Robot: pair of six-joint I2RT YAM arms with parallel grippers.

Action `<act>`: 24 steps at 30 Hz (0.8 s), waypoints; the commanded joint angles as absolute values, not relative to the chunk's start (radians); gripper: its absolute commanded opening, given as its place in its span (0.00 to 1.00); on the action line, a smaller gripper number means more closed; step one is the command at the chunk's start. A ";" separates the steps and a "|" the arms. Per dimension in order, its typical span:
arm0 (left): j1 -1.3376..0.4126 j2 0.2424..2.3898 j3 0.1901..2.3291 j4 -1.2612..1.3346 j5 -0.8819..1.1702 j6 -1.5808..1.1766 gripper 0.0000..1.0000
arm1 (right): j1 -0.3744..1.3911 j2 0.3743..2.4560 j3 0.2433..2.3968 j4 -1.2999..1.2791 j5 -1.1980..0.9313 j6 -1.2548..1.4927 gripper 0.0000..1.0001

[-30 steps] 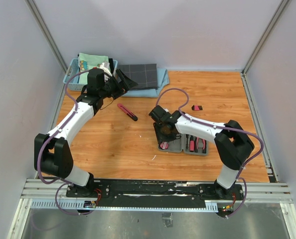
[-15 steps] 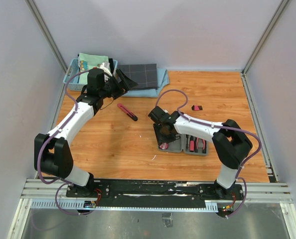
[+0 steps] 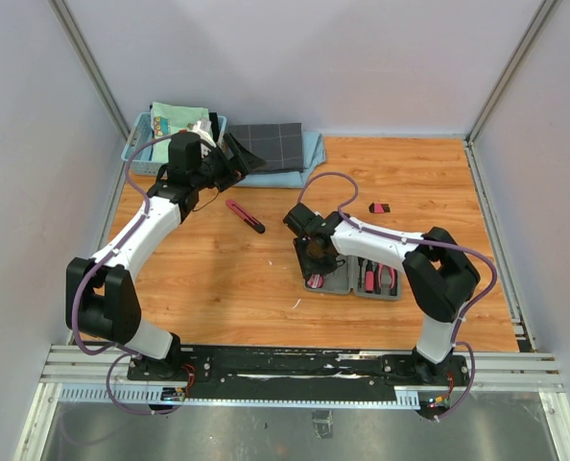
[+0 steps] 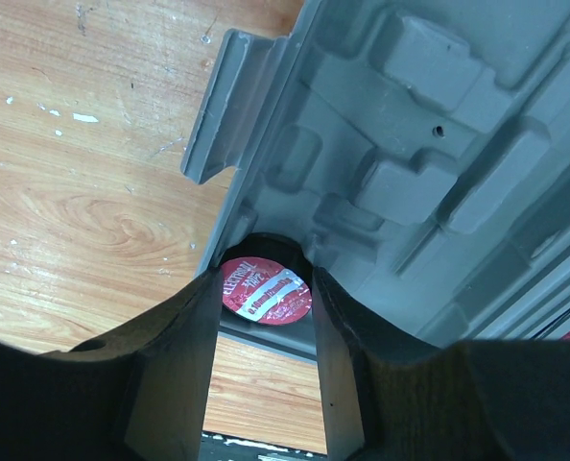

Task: Pack the tool kit
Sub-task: Place the tool in the toolbox.

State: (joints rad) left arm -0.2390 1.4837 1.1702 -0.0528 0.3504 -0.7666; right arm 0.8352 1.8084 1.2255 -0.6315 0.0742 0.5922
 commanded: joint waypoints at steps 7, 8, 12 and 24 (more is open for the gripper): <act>-0.247 1.464 1.159 -0.016 0.361 -0.764 0.92 | 0.830 1.770 1.221 -0.639 0.164 0.565 0.44; -0.247 1.466 1.159 -0.015 0.363 -0.765 0.92 | 0.830 1.757 1.230 -0.638 0.175 0.558 0.44; -0.247 1.472 1.164 -0.013 0.368 -0.769 0.92 | 0.831 1.750 1.263 -0.648 0.180 0.536 0.40; -0.247 1.458 1.154 -0.014 0.366 -0.766 0.92 | 0.853 1.805 1.283 -0.671 0.092 0.525 0.31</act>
